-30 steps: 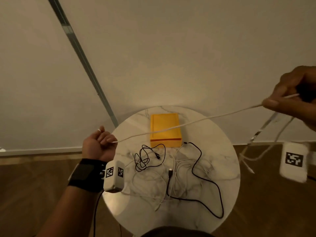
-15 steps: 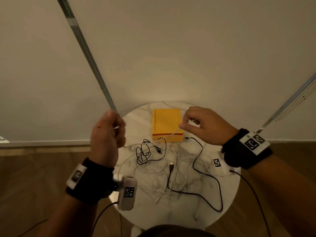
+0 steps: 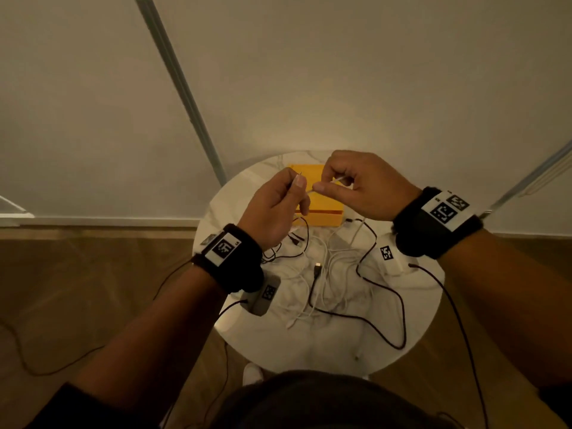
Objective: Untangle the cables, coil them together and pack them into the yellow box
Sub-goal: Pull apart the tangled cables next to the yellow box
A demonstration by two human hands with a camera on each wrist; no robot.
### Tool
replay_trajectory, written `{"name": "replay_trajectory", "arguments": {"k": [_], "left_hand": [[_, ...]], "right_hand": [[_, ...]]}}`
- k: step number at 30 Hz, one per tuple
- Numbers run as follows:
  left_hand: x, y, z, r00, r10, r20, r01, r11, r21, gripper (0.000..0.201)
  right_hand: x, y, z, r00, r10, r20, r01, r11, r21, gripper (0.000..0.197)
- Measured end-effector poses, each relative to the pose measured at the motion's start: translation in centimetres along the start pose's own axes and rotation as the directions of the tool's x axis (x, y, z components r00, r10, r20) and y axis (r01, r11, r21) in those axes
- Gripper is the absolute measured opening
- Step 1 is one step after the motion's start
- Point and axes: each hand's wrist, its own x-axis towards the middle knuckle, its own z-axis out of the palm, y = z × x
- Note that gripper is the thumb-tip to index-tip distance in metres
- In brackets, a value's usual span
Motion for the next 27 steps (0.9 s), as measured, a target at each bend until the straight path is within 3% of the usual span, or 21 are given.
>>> {"name": "replay_trajectory", "arguments": {"k": [5,9,13,15,17,19,20,22,24,25,27], "left_hand": [[1.7,-1.3,-2.1,0.998,-0.019,0.052,0.004,0.962,0.273,0.036],[2.1,-1.3,-3.4,1.000,-0.006,0.012,0.002,0.939,0.344,0.031],[1.7,0.1,-3.7,0.978,0.100,-0.185,-0.067,0.981,0.180,0.031],[1.1,1.3,-3.2,0.966,0.087,-0.244,-0.085,0.996,0.018,0.034],[0.2,2.5,-1.8,0.969,0.003,-0.246,-0.060,0.972,-0.225,0.035],[-0.7,3.3,0.2,0.981,-0.052,-0.189,-0.028,0.916,-0.401,0.036],[-1.1,3.7,1.1,0.985,-0.054,-0.164,-0.026,0.892,-0.451,0.036],[-1.6,4.3,2.4,0.991,-0.032,-0.134,-0.043,0.852,-0.521,0.037],[-1.9,5.2,2.4,0.990,-0.014,-0.137,-0.066,0.827,-0.559,0.035],[-1.9,5.5,1.7,0.986,-0.003,-0.167,-0.087,0.844,-0.530,0.033],[-1.9,5.8,-0.8,0.953,0.070,-0.294,-0.167,0.933,-0.320,0.032]], "right_hand": [[0.5,1.0,-1.0,0.998,0.025,-0.053,-0.032,0.991,-0.128,0.027],[0.3,2.6,-2.0,0.990,0.049,-0.136,-0.077,0.975,-0.208,0.027],[-1.0,5.4,-1.8,0.978,0.167,-0.128,-0.193,0.953,-0.232,0.039],[-2.0,6.1,-0.9,0.948,0.319,-0.001,-0.300,0.891,-0.342,0.045],[-3.1,5.2,0.3,0.907,0.391,0.156,-0.305,0.866,-0.396,0.062],[-3.7,2.8,1.6,0.911,0.297,0.287,-0.232,0.943,-0.240,0.088],[-3.9,1.1,2.4,0.916,0.239,0.323,-0.218,0.971,-0.101,0.092],[-4.2,-2.0,3.9,0.915,0.144,0.376,-0.216,0.964,0.156,0.072],[-4.5,-4.1,5.7,0.900,0.089,0.426,-0.234,0.924,0.301,0.022],[-4.9,-4.4,6.5,0.902,0.083,0.424,-0.242,0.910,0.337,0.016],[-6.4,-3.7,7.7,0.915,0.118,0.385,-0.247,0.920,0.305,0.038]]}}
